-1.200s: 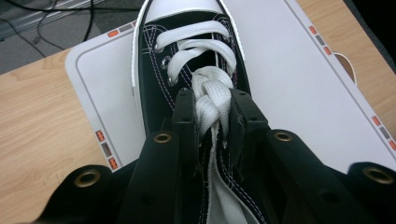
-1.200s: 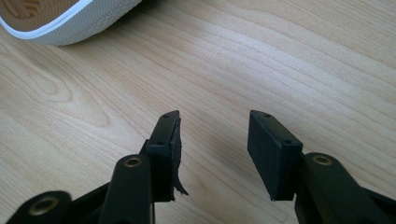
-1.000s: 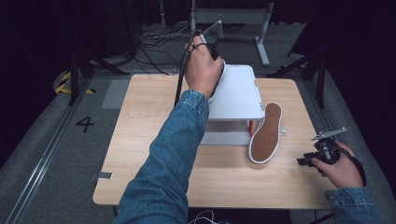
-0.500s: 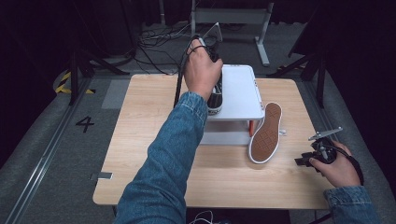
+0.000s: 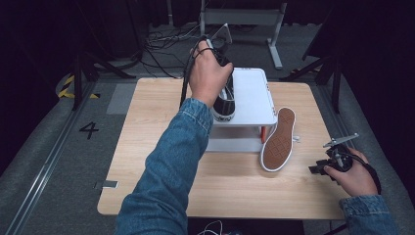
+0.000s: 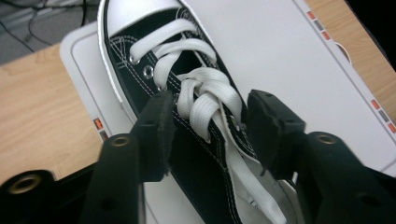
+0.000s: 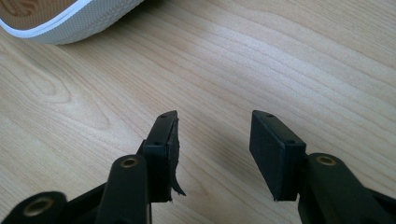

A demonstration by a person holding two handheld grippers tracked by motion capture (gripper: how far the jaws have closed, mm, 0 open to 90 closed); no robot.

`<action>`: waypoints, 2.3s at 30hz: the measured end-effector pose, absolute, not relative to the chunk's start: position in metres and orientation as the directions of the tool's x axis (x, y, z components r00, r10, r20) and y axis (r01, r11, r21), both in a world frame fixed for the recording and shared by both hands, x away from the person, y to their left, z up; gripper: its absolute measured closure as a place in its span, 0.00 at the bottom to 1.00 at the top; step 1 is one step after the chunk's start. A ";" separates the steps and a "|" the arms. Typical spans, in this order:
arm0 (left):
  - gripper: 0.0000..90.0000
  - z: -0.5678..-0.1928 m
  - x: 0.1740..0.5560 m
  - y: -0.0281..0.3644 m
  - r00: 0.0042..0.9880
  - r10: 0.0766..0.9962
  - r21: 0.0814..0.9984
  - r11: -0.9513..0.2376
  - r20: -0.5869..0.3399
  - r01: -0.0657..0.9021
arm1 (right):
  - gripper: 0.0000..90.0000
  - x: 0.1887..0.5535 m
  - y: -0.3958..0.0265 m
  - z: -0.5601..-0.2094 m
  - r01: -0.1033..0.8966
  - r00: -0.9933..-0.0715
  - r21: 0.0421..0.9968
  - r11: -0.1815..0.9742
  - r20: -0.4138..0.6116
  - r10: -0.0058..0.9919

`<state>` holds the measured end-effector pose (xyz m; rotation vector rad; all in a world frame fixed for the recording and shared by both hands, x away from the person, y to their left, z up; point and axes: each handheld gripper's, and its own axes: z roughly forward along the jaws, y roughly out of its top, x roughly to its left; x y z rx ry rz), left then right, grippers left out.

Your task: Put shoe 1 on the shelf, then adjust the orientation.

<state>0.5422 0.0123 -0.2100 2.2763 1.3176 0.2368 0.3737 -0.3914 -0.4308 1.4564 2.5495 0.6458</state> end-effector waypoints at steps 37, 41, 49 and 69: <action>0.32 -0.301 0.427 0.157 0.685 0.726 0.510 -0.614 0.065 0.602 | 0.78 0.435 -0.329 -0.402 0.642 -0.630 0.561 0.522 -0.002 0.777; 0.31 -0.313 0.421 0.163 0.682 0.729 0.527 -0.605 0.064 0.597 | 0.86 0.436 -0.321 -0.401 0.643 -0.634 0.536 0.547 -0.029 0.773; 0.32 -0.359 0.406 0.182 0.639 0.769 0.535 -0.552 0.028 0.640 | 0.99 0.435 -0.315 -0.398 0.632 -0.635 0.552 0.544 -0.034 0.772; 0.29 -0.400 0.411 0.200 0.632 0.775 0.489 -0.548 -0.009 0.679 | 0.95 0.432 -0.348 -0.428 0.739 -0.542 0.484 0.468 0.014 0.840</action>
